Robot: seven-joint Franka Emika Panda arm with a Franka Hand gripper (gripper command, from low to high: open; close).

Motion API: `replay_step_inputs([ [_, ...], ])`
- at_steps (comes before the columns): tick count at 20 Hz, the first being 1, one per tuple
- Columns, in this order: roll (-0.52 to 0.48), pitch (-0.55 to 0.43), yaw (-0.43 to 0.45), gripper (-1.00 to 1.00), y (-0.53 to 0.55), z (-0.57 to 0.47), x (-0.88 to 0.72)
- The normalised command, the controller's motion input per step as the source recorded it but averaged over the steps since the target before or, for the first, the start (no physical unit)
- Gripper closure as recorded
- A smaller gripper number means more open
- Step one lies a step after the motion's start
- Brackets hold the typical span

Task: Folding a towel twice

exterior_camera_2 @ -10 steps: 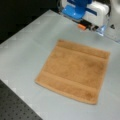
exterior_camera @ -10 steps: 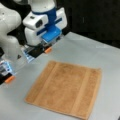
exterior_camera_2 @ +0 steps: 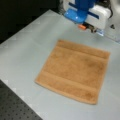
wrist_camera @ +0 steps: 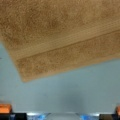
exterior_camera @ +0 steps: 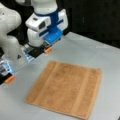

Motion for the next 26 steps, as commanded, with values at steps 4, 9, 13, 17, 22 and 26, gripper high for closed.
replay_step_inputs([
  [4,0.015,0.233,-0.113,-1.00,0.41,0.05,0.49],
  [9,0.004,0.197,-0.290,-1.00,0.34,0.03,0.48],
  [13,0.000,0.185,-0.343,-1.00,0.34,-0.09,0.49],
  [17,0.021,0.191,-0.239,-1.00,0.26,-0.06,0.42],
  [22,-0.024,0.232,-0.317,-1.00,0.29,-0.04,0.43],
  [26,-0.013,0.181,-0.249,-1.00,0.32,-0.09,0.45],
])
